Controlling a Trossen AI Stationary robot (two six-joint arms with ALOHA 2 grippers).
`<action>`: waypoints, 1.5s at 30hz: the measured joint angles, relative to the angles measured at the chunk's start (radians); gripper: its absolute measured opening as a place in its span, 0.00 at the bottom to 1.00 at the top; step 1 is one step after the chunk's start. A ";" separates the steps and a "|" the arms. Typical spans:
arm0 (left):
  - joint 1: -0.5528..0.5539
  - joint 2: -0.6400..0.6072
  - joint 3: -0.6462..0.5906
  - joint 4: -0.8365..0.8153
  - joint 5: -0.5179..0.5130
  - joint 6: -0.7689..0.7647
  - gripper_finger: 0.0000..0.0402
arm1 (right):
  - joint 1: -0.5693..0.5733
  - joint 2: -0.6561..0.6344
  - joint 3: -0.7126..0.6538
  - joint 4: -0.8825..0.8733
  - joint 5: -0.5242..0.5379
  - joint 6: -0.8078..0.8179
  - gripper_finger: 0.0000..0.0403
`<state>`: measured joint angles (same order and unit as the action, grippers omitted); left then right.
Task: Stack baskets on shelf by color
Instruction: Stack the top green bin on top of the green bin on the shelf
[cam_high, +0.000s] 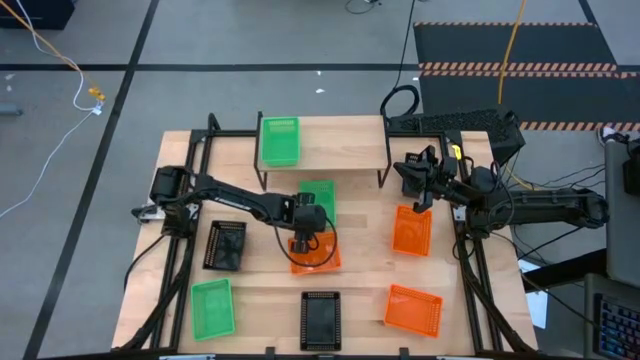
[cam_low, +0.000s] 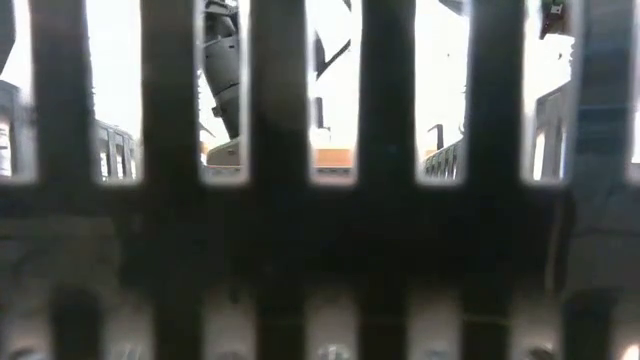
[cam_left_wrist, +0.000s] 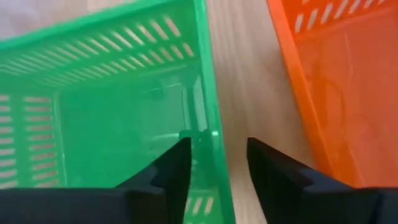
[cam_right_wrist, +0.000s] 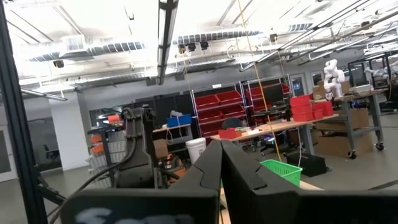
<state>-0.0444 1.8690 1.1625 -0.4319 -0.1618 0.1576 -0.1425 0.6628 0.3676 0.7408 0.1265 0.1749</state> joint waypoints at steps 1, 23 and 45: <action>0.000 -0.001 0.000 -0.002 0.000 0.000 0.31 | 0.000 0.000 0.000 0.003 0.000 0.000 0.00; -0.062 -0.365 0.418 -0.448 0.066 0.140 0.05 | 0.000 0.000 0.000 0.023 0.000 0.003 0.00; 0.318 -0.421 0.356 -0.719 -0.245 0.151 0.02 | 0.000 0.000 0.000 0.021 -0.001 -0.003 0.00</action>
<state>0.2739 1.4480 1.5182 -1.1506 -0.4070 0.3090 -0.1421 0.6625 0.3676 0.7620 0.1254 0.1715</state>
